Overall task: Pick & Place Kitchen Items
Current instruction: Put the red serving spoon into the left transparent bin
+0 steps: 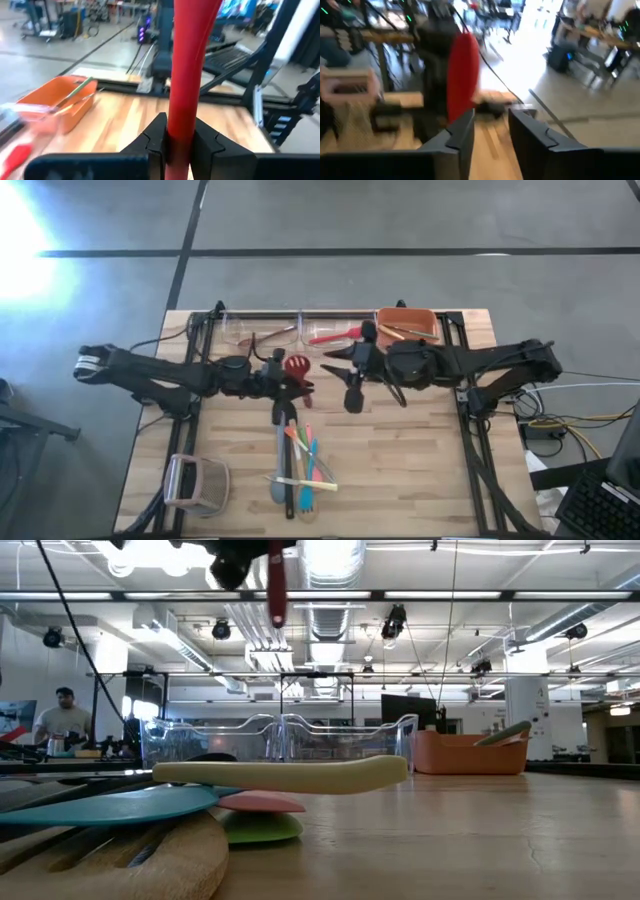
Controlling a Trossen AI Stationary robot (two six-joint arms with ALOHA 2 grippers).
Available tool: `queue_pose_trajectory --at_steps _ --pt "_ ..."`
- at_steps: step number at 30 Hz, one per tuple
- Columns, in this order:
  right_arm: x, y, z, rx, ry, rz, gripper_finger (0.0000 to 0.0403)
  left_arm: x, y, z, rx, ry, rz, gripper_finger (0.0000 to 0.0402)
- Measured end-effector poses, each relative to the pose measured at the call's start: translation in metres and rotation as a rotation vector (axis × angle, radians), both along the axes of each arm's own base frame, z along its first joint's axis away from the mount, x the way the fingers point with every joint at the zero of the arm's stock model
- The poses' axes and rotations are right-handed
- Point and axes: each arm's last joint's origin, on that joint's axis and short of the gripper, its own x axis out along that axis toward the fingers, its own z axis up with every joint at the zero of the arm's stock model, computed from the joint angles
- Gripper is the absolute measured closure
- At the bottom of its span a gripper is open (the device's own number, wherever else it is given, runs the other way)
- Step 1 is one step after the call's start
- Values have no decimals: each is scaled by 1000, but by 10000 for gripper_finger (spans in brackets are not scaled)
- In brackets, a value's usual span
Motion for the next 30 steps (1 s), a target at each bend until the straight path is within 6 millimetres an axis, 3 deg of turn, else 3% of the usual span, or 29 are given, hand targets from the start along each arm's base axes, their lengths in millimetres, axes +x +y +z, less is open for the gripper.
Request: queue_pose_trajectory --at_steps 7,11,18,23,30 --pt "-29 -8 -8 38 188 -145 244 -37 23 40 50 238 169 352" --pt "-34 -11 -20 27 294 -231 250 -53 43 66 50 388 279 352" --pt "-35 -11 -36 16 359 -245 271 -63 84 94 70 594 432 352" --pt "-35 -12 -43 9 381 -247 283 -60 114 98 73 732 456 352" --pt "-37 -14 -46 -15 413 -277 294 -52 149 81 88 894 486 352"
